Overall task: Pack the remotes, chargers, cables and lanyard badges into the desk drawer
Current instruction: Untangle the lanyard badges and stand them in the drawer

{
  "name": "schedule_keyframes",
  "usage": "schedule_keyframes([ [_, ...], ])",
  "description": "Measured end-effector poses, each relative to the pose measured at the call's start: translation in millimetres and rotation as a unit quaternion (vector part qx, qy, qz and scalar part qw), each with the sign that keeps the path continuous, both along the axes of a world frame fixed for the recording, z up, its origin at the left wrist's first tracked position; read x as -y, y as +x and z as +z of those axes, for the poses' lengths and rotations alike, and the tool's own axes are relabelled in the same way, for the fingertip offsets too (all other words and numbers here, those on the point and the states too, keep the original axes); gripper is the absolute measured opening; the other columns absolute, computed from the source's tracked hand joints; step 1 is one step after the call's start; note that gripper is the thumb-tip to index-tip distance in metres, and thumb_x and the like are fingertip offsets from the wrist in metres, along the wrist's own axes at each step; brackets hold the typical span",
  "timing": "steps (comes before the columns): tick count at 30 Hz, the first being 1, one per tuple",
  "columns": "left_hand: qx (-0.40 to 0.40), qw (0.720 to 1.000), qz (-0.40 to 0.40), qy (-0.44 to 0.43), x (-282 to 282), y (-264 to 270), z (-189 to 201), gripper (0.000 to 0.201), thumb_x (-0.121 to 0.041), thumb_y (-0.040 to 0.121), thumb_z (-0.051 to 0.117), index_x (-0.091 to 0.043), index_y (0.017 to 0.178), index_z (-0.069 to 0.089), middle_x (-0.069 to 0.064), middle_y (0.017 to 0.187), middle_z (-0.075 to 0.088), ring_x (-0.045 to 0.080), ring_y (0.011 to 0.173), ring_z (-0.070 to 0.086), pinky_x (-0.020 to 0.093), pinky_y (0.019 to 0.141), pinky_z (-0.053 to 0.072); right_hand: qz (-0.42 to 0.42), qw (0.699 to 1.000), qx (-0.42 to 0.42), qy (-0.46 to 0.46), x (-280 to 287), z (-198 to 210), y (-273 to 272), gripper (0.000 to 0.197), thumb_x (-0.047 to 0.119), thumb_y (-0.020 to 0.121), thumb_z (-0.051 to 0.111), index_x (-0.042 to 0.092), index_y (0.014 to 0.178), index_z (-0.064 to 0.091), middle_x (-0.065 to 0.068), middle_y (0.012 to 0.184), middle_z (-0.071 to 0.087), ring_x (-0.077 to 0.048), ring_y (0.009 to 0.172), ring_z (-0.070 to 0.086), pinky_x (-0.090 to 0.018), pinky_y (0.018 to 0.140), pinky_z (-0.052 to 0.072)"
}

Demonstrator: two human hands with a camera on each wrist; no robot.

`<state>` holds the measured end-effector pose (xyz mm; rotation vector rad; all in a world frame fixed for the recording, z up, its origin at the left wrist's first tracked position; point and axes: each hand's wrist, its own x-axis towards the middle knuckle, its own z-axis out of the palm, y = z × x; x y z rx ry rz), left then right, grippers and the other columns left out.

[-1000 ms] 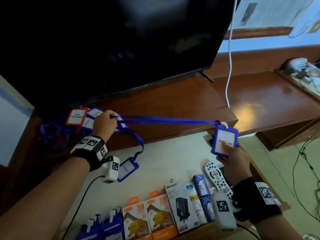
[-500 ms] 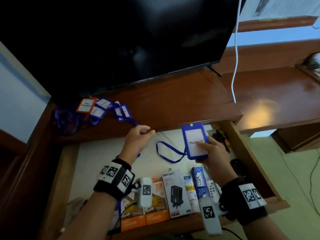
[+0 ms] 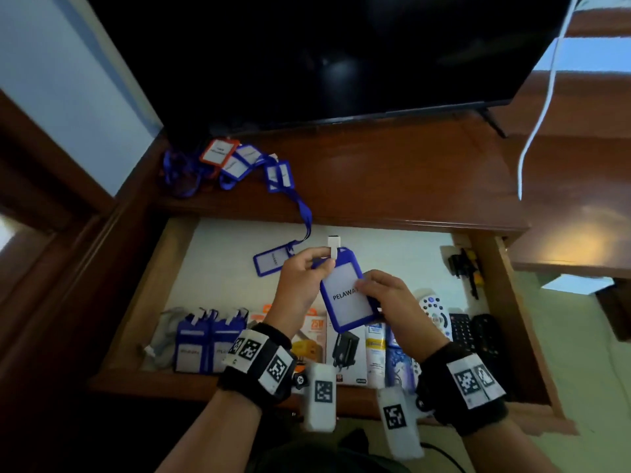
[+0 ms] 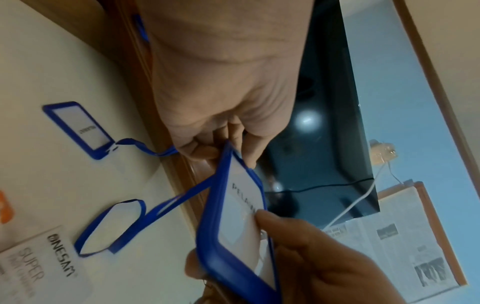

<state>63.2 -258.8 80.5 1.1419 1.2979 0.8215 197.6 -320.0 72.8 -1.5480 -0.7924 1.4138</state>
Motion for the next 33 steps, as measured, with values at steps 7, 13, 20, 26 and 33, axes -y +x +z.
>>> schedule_keyframes([
  [7, 0.051, 0.997, -0.051, -0.007, 2, -17, 10, 0.018, -0.008, 0.090, 0.062, -0.026, 0.091, 0.064, -0.004, 0.093, 0.068, 0.015, 0.086, 0.066, 0.028, 0.077, 0.055, -0.026, 0.991, 0.051, 0.120, -22, 7, -7, 0.026, 0.026, 0.097, 0.049, 0.019, 0.122, 0.051, 0.002, 0.126, 0.054, -0.011, 0.114, 0.051, -0.022, 0.087, 0.045],
  [13, 0.083, 0.995, -0.048, 0.004, -11, -42, 20, 0.017, -0.006, 0.088, 0.063, -0.018, 0.099, 0.068, 0.006, 0.101, 0.071, 0.019, 0.089, 0.067, 0.032, 0.080, 0.055, 0.017, 0.988, -0.124, 0.090, -29, 20, -43, 0.043, 0.048, 0.087, 0.053, 0.011, 0.108, 0.060, -0.012, 0.095, 0.067, -0.022, 0.079, 0.065, -0.031, 0.069, 0.055],
  [20, 0.116, 0.985, 0.129, 0.015, -31, -84, 15, 0.014, -0.011, 0.093, 0.058, -0.018, 0.105, 0.062, 0.003, 0.095, 0.067, 0.012, 0.076, 0.061, 0.018, 0.057, 0.049, 0.086, 0.991, -0.056, 0.090, -30, 10, -81, 0.019, 0.024, 0.090, 0.063, 0.009, 0.101, 0.062, -0.008, 0.078, 0.063, -0.014, 0.063, 0.055, -0.021, 0.057, 0.046],
  [26, 0.170, 0.981, 0.081, -0.053, -38, -120, 10, 0.036, -0.008, 0.085, 0.066, -0.013, 0.119, 0.055, 0.009, 0.099, 0.064, 0.021, 0.088, 0.064, 0.037, 0.082, 0.053, 0.098, 0.990, -0.024, 0.099, -33, 20, -90, 0.017, 0.002, 0.091, 0.056, 0.009, 0.075, 0.058, 0.008, 0.048, 0.051, -0.003, 0.042, 0.039, -0.013, 0.046, 0.034],
  [33, 0.047, 0.984, -0.152, -0.081, -53, -164, 13, 0.022, -0.012, 0.070, 0.077, -0.011, 0.090, 0.068, 0.002, 0.085, 0.068, 0.021, 0.088, 0.060, 0.038, 0.080, 0.048, 0.125, 0.991, -0.014, 0.044, -34, 32, -83, 0.007, 0.003, 0.084, 0.062, 0.002, 0.088, 0.067, -0.008, 0.080, 0.074, -0.020, 0.070, 0.069, -0.020, 0.058, 0.053],
])
